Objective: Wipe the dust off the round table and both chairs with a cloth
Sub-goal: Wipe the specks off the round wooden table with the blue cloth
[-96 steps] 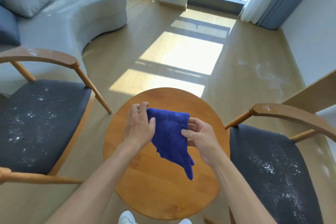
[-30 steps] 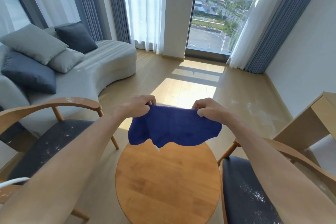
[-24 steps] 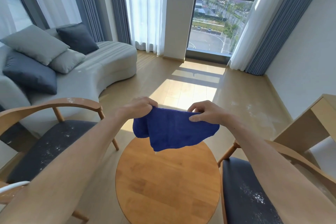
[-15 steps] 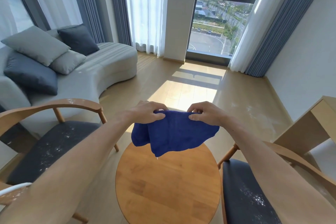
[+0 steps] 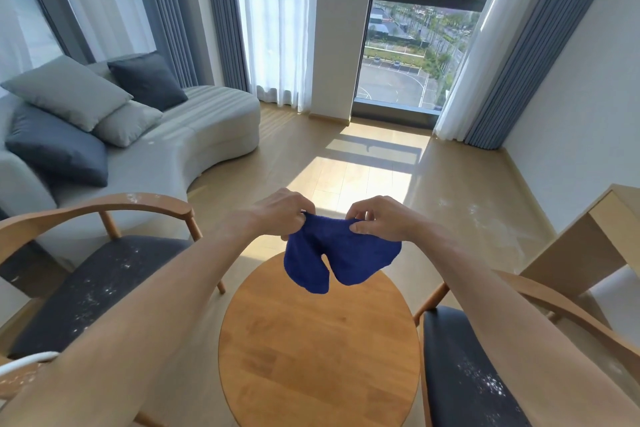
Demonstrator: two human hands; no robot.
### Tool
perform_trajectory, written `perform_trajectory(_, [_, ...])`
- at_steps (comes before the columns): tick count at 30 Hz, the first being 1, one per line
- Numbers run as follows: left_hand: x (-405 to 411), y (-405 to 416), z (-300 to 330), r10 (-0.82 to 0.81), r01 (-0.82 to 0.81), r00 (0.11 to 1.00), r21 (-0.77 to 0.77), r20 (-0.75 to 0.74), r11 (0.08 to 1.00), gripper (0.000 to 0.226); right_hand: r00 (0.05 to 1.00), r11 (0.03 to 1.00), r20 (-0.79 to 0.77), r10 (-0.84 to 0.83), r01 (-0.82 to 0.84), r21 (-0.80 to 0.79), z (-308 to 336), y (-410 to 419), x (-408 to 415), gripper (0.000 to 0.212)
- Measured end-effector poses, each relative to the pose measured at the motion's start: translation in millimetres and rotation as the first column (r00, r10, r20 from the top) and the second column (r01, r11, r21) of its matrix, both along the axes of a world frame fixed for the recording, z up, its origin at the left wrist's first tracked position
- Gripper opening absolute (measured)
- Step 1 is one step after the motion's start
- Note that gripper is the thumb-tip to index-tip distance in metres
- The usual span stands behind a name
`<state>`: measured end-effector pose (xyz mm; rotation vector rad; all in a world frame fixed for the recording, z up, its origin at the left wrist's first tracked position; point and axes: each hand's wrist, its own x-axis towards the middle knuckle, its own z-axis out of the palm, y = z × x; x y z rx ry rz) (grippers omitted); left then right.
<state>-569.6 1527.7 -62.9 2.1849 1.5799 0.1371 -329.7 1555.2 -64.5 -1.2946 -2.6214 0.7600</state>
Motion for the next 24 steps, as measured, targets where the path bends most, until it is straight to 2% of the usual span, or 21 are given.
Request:
perform_trajectory(4, [1,0,1,0.031,-0.026,0.998,-0.075,0.059,0.997,0.035,1.000,1.000,-0.001,0.004,-0.004,0.002,0,-2,-1,0.017])
perform_trajectory(9, [1,2,-1,-0.041,0.042,0.999,0.023,-0.018,0.999,0.026,1.000,0.999,-0.002,-0.006,0.006,-0.038,-7,-7,-5,0.019])
perform_trajectory(15, [3,0,6,-0.120,0.120,0.993,0.128,-0.014,0.984,0.011,0.998,0.999,0.058,-0.007,0.009,-0.031,-19,-9,-16,0.021])
perform_trajectory(20, [8,-2,13,-0.175,0.176,0.984,0.165,-0.020,0.970,0.010,0.997,0.997,-0.031,-0.072,0.072,-0.001,-29,-10,-16,0.016])
perform_trajectory(24, [11,0,14,-0.150,0.152,0.988,0.207,-0.028,0.966,0.005,0.994,0.997,-0.076,-0.075,0.073,-0.025,-34,-13,-14,0.019])
